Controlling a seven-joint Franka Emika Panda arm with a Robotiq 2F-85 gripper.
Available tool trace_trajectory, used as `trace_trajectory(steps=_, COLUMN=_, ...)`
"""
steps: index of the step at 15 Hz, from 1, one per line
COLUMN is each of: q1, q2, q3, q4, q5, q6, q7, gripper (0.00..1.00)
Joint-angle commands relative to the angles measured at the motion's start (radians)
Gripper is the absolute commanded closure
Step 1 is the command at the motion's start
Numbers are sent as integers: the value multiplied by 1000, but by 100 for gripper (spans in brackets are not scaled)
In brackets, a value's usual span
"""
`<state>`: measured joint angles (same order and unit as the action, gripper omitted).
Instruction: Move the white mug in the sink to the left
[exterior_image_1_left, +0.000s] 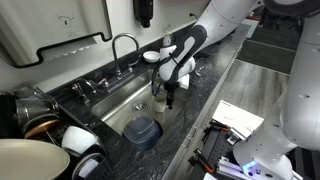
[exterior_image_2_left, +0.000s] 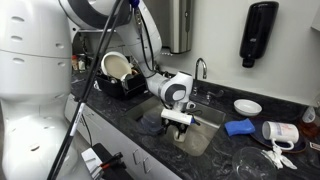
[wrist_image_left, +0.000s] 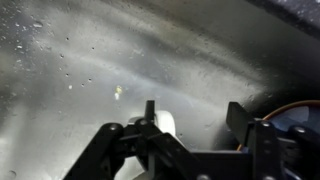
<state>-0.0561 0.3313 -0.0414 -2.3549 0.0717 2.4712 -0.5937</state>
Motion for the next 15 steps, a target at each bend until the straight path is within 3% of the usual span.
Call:
trace_trajectory(steps=1, q1=-32, q2=41, q3=25, q4=41, q5=-21, q6=2, q7=50, gripper=55)
trace_trajectory(steps=6, q1=-28, q2=63, q3=26, q4=81, q5=-43, q6=-6, q7=113, gripper=91)
trace_trajectory(steps=8, q1=-20, q2=67, q3=21, q4=92, q5=-65, q6=-11, q7=152, gripper=100)
trace_trajectory(steps=15, q1=31, q2=48, q3=5, q4=156, q5=-201, q6=-64, q7=318, gripper=96)
